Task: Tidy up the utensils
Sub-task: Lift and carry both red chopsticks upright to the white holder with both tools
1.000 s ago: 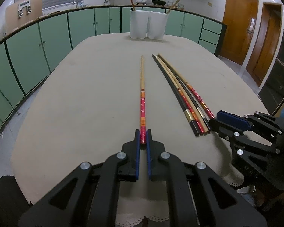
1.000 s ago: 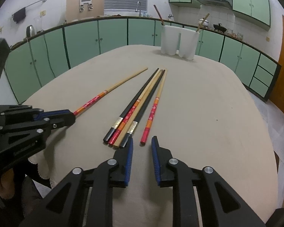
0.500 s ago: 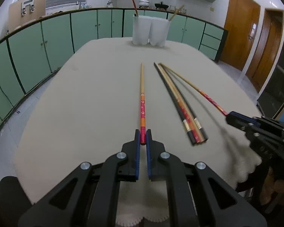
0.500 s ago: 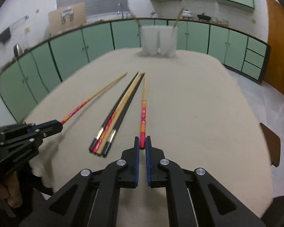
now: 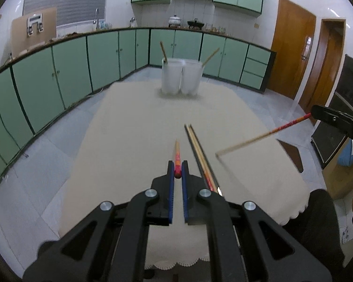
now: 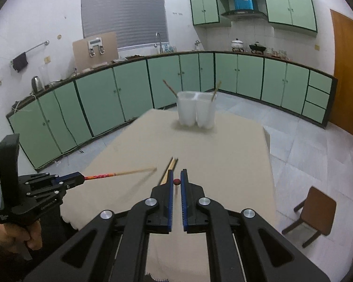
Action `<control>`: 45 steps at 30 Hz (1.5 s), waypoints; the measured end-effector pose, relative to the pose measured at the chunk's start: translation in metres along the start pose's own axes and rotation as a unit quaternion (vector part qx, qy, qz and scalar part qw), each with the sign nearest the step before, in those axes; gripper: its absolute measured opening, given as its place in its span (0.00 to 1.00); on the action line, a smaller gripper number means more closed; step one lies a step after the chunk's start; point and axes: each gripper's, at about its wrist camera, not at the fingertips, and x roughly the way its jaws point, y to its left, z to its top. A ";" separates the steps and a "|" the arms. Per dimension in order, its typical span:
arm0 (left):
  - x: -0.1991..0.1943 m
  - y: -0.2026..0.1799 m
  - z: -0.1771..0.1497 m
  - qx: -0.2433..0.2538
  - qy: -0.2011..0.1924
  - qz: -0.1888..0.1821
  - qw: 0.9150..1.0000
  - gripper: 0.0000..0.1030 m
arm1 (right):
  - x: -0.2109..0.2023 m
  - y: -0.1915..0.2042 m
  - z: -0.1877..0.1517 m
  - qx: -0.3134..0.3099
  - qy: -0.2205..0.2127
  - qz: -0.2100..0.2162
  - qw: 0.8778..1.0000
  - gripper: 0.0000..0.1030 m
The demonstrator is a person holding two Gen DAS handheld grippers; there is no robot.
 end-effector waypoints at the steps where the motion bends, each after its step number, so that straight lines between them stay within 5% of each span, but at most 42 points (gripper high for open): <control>1: -0.003 0.001 0.006 0.000 -0.002 -0.004 1.000 0.05 | 0.001 0.000 0.006 -0.006 0.003 0.002 1.000 0.06; 23: -0.011 0.004 0.105 0.030 0.025 -0.055 0.998 0.05 | 0.021 -0.008 0.071 -0.051 0.043 0.027 0.997 0.06; 45: -0.021 -0.024 0.187 0.094 -0.017 -0.047 0.994 0.05 | 0.024 -0.016 0.170 -0.081 0.019 0.022 0.996 0.06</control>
